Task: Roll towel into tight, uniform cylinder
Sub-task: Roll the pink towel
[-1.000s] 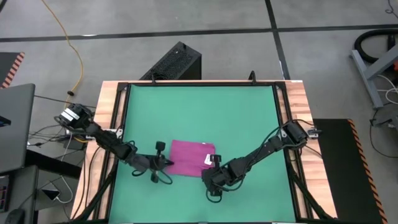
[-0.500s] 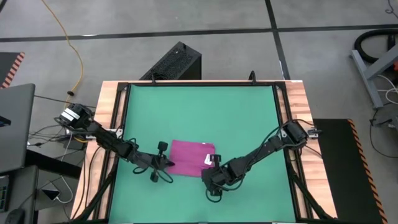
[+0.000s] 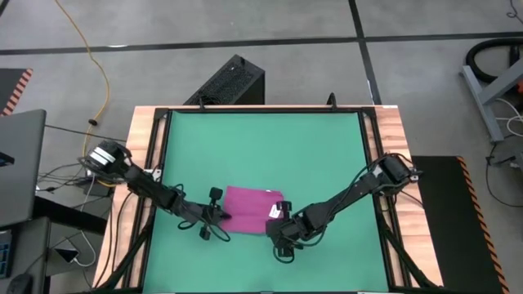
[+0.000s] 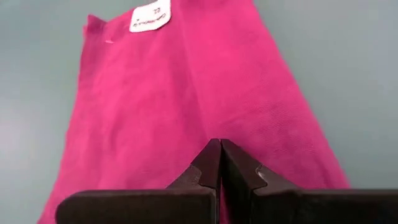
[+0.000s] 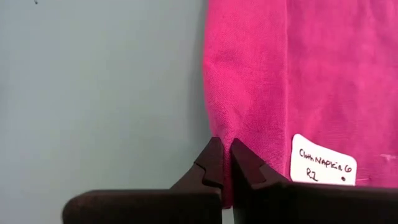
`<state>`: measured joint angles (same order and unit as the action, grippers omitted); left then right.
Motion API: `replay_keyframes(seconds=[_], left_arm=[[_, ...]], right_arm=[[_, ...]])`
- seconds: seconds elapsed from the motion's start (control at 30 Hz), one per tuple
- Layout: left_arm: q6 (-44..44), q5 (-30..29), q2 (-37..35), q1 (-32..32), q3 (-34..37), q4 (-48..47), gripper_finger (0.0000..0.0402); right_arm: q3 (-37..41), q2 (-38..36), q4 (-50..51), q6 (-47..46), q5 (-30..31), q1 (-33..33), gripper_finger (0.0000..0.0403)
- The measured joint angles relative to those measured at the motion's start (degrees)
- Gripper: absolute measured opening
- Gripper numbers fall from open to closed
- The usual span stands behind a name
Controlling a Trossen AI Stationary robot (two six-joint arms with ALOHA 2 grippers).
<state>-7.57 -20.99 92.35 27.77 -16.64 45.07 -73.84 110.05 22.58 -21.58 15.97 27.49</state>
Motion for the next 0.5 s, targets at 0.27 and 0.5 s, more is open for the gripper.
replay_keyframes(seconds=[0.27, 0.5], left_arm=[[3.08, -0.43, 5.25, 1.23, -0.17, 2.62, 0.0000], [4.83, 0.18, 5.21, 1.40, -0.16, 2.24, 0.0000]], right_arm=[[0.00, -0.08, 1.84, -7.72, -3.04, -1.87, 0.0016], [-0.02, -0.10, -1.75, -10.48, -7.30, -4.56, 0.0016]])
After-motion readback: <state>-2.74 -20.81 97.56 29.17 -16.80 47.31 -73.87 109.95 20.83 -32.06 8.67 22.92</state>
